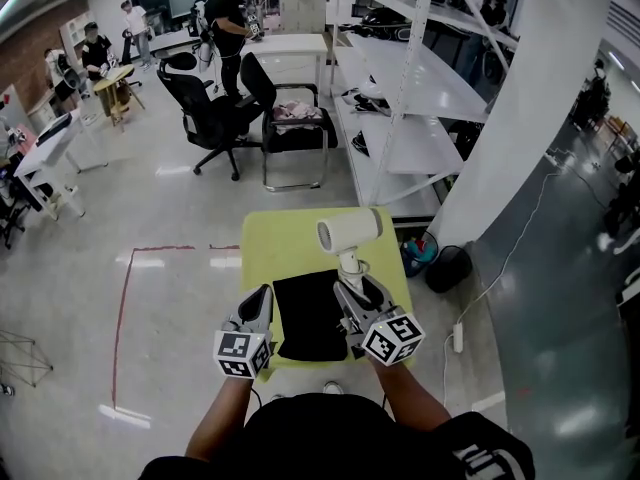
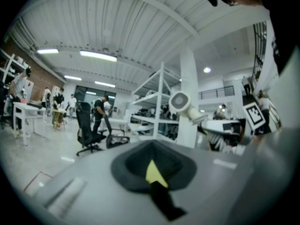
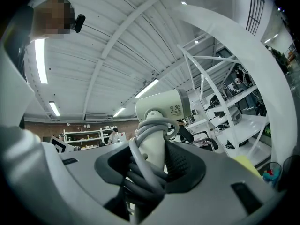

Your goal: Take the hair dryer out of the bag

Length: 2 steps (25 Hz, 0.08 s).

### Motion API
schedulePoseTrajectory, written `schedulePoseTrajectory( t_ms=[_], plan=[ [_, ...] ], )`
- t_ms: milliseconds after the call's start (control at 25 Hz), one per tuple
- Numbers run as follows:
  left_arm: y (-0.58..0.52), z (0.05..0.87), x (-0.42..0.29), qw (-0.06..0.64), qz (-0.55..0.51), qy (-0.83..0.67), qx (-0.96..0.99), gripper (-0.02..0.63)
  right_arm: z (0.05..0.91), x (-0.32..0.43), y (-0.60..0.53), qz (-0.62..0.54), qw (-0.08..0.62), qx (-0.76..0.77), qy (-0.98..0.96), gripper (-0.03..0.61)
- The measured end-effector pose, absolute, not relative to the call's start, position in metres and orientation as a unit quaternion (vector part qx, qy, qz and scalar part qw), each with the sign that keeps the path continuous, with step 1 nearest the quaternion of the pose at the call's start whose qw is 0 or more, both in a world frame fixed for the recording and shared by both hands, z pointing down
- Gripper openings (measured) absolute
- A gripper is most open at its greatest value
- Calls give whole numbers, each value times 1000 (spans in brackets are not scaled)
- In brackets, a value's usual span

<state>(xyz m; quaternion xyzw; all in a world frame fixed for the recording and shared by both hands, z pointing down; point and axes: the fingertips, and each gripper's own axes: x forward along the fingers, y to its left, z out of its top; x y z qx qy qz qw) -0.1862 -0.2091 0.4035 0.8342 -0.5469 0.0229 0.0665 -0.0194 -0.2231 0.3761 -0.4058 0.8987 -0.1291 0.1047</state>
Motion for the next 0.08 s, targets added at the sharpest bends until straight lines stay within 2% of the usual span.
schedulePoseTrajectory(
  t_ms=[80],
  plan=[
    [-210,405,-189,63,25,-546,835,8,376,-22,-223,-127,105,-405,899,183]
  ],
)
